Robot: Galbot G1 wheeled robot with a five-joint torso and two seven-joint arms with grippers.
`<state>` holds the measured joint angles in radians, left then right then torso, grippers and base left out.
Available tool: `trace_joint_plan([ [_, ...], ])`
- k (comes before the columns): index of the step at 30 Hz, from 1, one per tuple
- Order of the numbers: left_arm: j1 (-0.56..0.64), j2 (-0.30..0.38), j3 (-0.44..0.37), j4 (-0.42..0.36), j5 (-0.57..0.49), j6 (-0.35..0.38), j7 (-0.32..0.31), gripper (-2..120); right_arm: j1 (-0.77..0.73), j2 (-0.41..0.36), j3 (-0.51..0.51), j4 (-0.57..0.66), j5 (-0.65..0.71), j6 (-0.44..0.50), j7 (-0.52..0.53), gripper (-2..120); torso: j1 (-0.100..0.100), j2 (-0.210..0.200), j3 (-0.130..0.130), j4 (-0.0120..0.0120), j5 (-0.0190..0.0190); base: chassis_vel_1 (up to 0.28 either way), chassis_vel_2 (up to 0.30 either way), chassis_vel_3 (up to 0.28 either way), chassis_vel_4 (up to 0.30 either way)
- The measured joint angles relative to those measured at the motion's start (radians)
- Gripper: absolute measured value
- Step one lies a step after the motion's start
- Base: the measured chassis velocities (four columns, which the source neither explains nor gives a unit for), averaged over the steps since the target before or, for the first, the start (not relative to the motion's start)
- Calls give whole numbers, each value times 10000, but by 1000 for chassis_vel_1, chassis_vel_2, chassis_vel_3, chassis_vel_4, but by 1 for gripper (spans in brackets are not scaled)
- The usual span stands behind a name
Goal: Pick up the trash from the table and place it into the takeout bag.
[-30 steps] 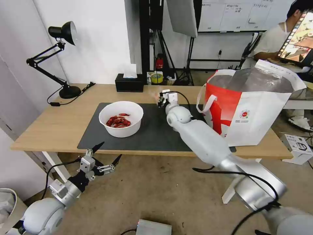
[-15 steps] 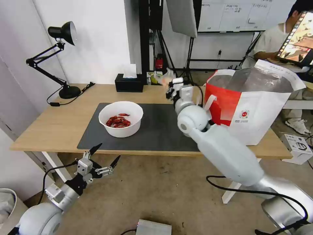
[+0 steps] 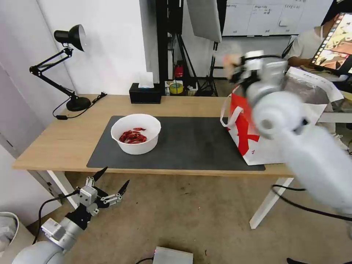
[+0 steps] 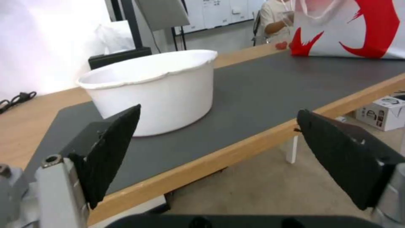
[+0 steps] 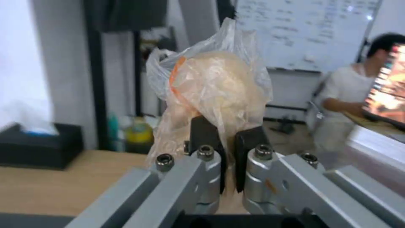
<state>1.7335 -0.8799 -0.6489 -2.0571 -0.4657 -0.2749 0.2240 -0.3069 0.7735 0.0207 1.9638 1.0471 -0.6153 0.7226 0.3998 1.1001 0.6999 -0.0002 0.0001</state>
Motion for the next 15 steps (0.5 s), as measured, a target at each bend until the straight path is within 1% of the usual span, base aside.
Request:
trace_joint_plan([
  [2,-42,-15,59,-22,31,0,0,100,-214,-366,240,-63,149,0,-68,3,1,0,0,0,1,0,0,0,0],
  [4,-79,-22,102,-39,59,3,0,100,-506,-552,458,-186,214,12,-149,3,0,0,1,-2,2,0,0,0,0],
  [11,-111,16,113,-94,70,15,-1,100,-1219,-686,881,-374,221,0,-103,3,2,-1,1,1,1,0,0,0,0],
  [15,-105,26,112,-106,69,16,-1,100,-1498,-679,1004,-423,306,-18,230,3,2,-1,1,2,0,0,0,0,0],
])
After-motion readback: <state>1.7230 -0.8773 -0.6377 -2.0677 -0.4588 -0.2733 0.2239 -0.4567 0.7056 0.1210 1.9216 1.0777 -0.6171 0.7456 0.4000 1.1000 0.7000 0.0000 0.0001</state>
